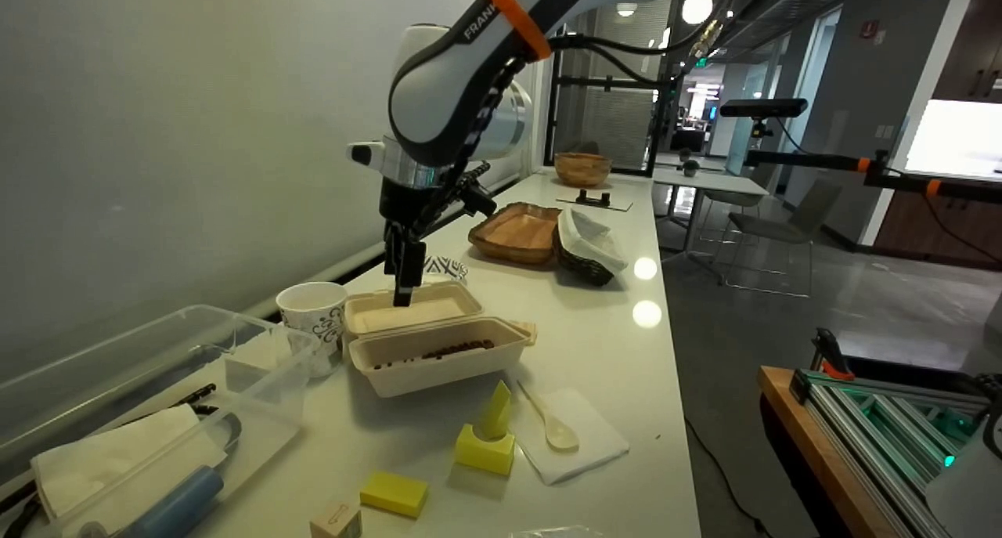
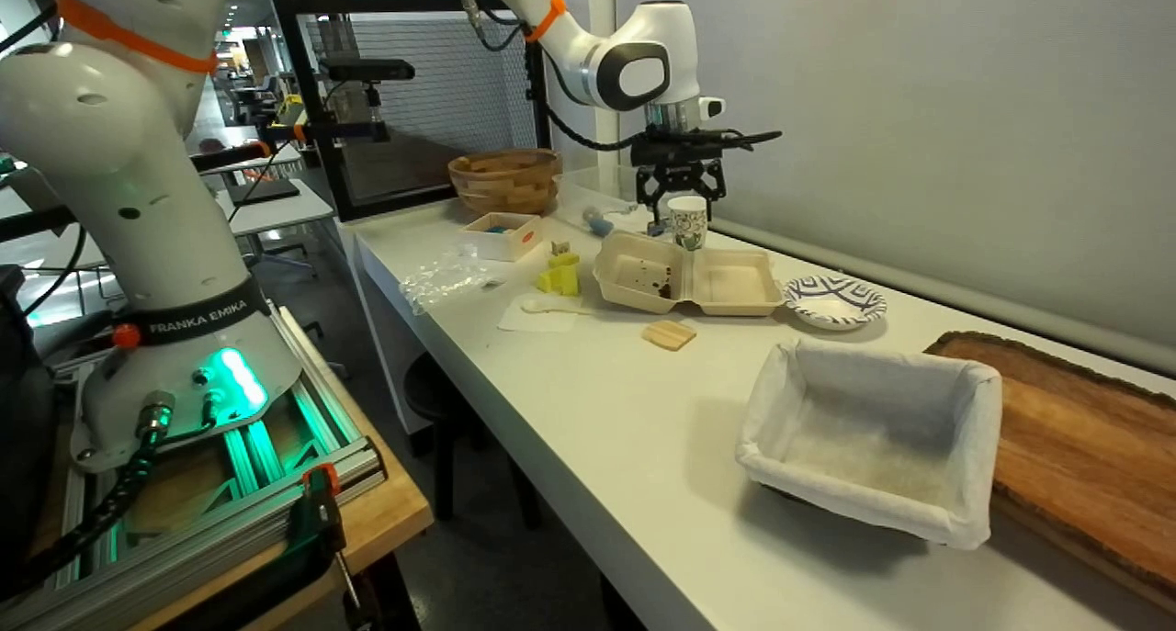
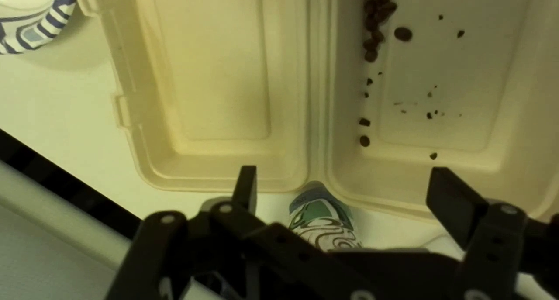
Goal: Move the takeaway pack closer to the edge and move the small beige object closer to the wall
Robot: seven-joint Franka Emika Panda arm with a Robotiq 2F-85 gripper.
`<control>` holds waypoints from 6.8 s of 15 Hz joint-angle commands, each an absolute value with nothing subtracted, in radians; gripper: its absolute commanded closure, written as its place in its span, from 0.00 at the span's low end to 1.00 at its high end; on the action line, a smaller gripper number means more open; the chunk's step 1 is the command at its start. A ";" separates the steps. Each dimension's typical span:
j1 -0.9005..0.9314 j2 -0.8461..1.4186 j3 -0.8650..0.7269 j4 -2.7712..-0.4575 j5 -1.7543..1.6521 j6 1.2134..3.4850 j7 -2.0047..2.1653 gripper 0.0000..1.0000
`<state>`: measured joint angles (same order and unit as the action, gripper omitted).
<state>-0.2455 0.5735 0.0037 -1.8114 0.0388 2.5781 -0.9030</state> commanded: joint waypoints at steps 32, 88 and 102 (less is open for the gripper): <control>-0.361 0.728 0.064 -1.821 -0.017 2.772 -0.975 0.78; -0.409 0.273 -0.195 -2.426 -0.008 2.638 -0.676 0.99; -0.413 0.271 -0.194 -2.328 -0.017 2.499 -0.743 0.04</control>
<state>-0.4198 0.3047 -0.1929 -2.3781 -0.0034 2.5967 -0.7319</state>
